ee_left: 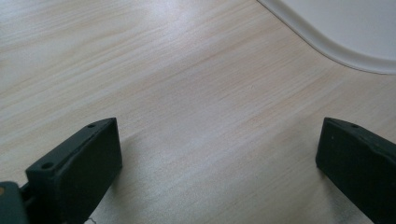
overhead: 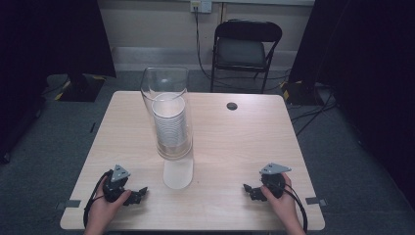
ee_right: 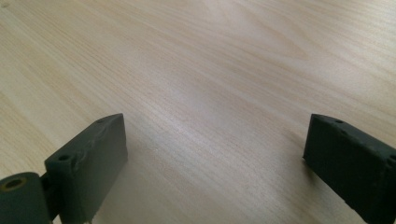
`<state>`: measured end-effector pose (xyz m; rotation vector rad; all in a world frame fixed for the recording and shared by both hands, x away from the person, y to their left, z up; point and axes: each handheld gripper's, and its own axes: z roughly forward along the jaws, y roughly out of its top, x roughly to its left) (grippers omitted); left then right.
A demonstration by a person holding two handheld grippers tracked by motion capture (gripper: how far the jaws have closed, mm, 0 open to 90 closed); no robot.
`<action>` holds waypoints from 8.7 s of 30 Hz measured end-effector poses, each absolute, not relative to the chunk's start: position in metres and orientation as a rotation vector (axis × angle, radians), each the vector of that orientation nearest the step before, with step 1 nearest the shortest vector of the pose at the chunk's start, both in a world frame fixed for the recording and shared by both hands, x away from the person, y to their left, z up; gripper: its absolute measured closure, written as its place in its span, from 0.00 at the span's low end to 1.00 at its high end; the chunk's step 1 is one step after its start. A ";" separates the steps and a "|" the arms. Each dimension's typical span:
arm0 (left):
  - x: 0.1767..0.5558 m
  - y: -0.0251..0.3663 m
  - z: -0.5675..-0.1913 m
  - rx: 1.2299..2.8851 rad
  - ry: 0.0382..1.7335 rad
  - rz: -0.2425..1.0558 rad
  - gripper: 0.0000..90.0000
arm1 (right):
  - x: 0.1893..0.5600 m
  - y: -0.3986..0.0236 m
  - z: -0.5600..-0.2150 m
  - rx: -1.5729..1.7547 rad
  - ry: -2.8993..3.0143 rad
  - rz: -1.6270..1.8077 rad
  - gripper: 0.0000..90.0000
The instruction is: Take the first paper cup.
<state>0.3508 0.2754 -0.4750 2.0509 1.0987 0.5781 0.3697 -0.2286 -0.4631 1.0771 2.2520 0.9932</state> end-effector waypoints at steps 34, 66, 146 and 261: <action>0.344 0.223 -0.435 1.849 0.852 0.471 0.20 | 0.367 -0.228 -0.463 1.087 2.245 0.992 0.06; 0.361 0.188 -0.395 1.738 0.774 0.519 0.18 | 0.367 -0.228 -0.463 1.088 2.245 0.991 0.06; 0.370 0.164 -0.431 1.694 0.794 0.692 0.40 | 0.369 -0.229 -0.463 1.074 2.259 0.997 0.05; 0.398 0.278 -0.466 1.755 1.274 0.779 0.28 | 0.370 -0.229 -0.463 1.070 2.269 0.998 0.03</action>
